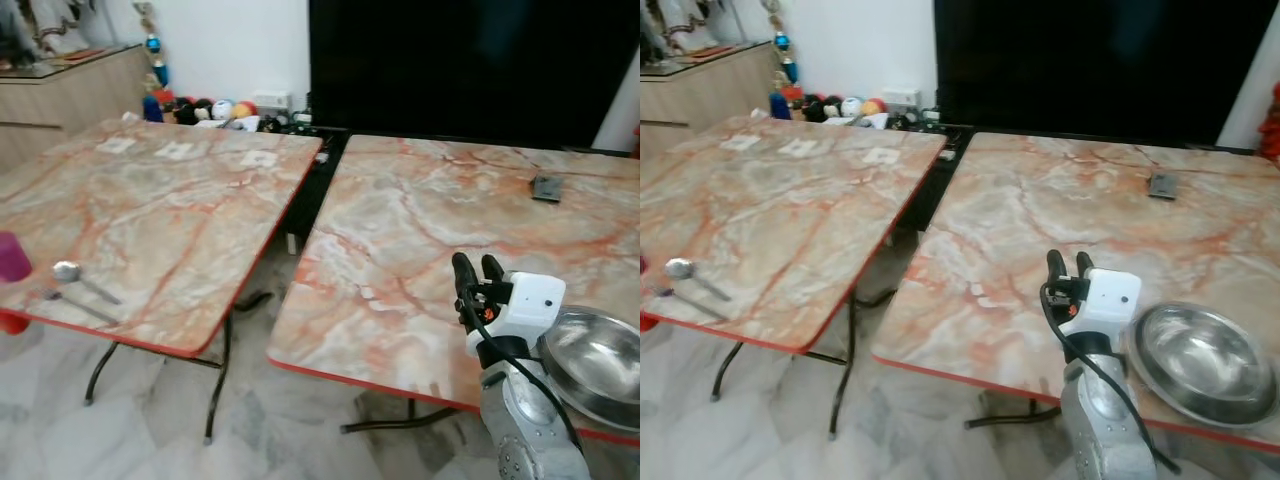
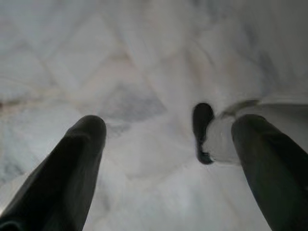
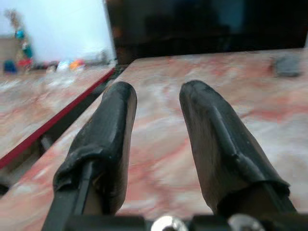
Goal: Setting the table
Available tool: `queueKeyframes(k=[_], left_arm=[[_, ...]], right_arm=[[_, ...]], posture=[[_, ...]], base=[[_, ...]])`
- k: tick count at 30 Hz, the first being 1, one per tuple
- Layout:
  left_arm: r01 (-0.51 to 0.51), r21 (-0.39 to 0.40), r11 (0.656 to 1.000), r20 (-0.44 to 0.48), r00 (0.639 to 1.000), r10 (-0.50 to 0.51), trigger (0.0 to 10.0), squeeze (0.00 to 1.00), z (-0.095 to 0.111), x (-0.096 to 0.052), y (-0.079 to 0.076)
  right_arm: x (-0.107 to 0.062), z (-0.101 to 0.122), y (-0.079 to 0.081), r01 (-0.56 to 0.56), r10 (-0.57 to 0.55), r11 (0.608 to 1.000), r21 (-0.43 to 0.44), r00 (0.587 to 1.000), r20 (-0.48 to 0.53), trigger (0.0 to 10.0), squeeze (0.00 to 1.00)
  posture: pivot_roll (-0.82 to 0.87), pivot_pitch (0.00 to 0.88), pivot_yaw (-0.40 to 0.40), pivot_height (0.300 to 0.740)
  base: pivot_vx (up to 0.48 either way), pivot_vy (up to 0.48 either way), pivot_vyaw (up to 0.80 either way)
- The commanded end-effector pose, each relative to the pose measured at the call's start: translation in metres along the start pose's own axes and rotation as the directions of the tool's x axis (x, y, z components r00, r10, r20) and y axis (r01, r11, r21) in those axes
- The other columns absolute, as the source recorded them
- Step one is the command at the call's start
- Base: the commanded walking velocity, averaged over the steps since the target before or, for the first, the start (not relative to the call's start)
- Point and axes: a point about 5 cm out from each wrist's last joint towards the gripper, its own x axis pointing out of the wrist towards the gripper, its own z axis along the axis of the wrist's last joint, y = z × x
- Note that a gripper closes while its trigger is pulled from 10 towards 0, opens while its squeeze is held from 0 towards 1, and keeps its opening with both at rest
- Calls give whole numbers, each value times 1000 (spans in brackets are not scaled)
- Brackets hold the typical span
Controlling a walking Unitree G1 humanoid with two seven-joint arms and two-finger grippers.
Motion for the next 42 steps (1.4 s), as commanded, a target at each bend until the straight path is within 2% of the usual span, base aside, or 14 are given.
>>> queueKeyframes(k=[1, 17, 42], left_arm=[[1, -9, 1000, -18, 1000, -1, 10000, 0, -4, -1, 0], [-2, -13, 1000, -18, 1000, 2, 10000, 0, -4, -1, 0], [-1, -12, 1000, -17, 1000, 1, 10000, 0, -4, -1, -1]], right_arm=[[2, 5, 5, -19, 19, 1000, 0, 1000, 19, 10000, 0], [5, 6, 14, -7, 6, 999, 33, 1000, 18, 10000, 0], [6, 5, 11, 23, -23, 999, 30, 1000, 10, 10000, 0]], posture=[[-15, 45, -2, 740], [-15, 64, -1, 740], [-11, 79, -2, 740]], base=[[0, 424, 0], [0, 462, 0], [0, 480, 0]])
